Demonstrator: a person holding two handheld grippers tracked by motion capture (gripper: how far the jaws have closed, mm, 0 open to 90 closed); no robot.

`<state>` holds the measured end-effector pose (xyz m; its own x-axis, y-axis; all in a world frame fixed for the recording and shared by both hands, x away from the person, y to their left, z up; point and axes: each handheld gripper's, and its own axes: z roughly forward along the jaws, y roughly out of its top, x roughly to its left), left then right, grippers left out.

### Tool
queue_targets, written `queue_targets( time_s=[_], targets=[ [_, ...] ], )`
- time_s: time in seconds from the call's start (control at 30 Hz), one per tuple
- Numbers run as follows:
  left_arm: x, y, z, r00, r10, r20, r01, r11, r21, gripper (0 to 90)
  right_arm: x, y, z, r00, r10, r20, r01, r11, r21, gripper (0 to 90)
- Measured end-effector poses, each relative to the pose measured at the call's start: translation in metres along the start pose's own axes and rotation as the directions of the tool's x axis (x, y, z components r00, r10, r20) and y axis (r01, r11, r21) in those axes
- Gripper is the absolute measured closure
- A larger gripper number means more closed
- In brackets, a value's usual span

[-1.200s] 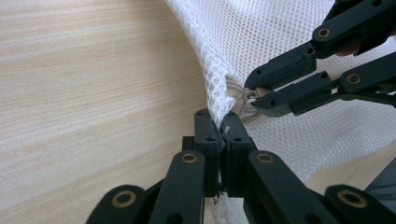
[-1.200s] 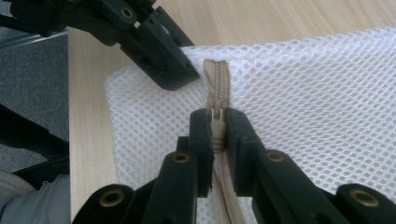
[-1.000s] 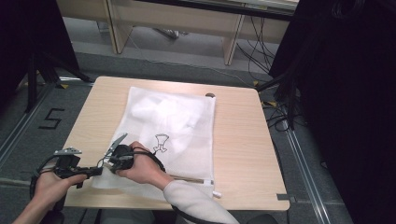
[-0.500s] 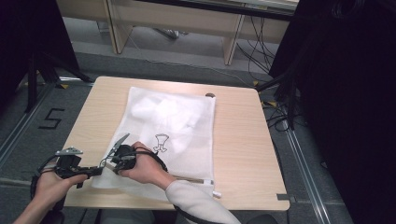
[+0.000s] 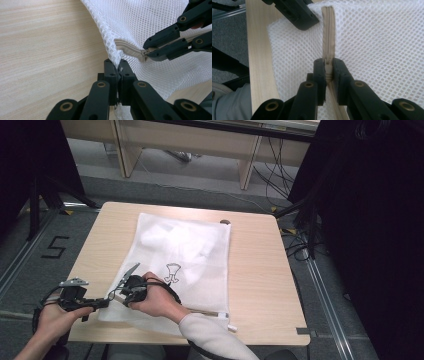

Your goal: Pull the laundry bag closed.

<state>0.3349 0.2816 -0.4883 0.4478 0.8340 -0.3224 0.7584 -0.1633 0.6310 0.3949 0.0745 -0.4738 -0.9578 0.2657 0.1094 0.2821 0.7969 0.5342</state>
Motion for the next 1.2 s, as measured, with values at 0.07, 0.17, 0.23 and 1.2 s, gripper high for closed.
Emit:
queue_targets(
  time_s=[0.07,0.17,0.23,1.2],
  targets=[
    [0.000,0.000,0.000,1.0000,-0.006,0.007,0.006,1.0000,-0.003,86.8,-0.001,-0.001,-0.001,0.9999,-0.008,-0.008,0.008,1.000,-0.002,82.6],
    [-0.001,0.000,0.001,0.9998,-0.020,0.000,0.020,0.9996,-0.022,86.8,-0.003,-0.002,-0.002,1.0000,-0.006,-0.004,0.006,1.000,0.002,82.6],
    [-0.001,0.000,0.001,0.9997,-0.023,-0.001,0.023,0.9997,-0.008,86.8,-0.003,-0.003,-0.002,1.0000,0.003,0.003,-0.003,1.000,0.003,82.6],
    [0.001,0.000,0.001,1.0000,-0.001,-0.010,0.001,0.9999,0.011,86.7,-0.006,-0.011,-0.008,1.0000,0.006,0.004,-0.006,1.000,0.018,82.6]
  ],
)
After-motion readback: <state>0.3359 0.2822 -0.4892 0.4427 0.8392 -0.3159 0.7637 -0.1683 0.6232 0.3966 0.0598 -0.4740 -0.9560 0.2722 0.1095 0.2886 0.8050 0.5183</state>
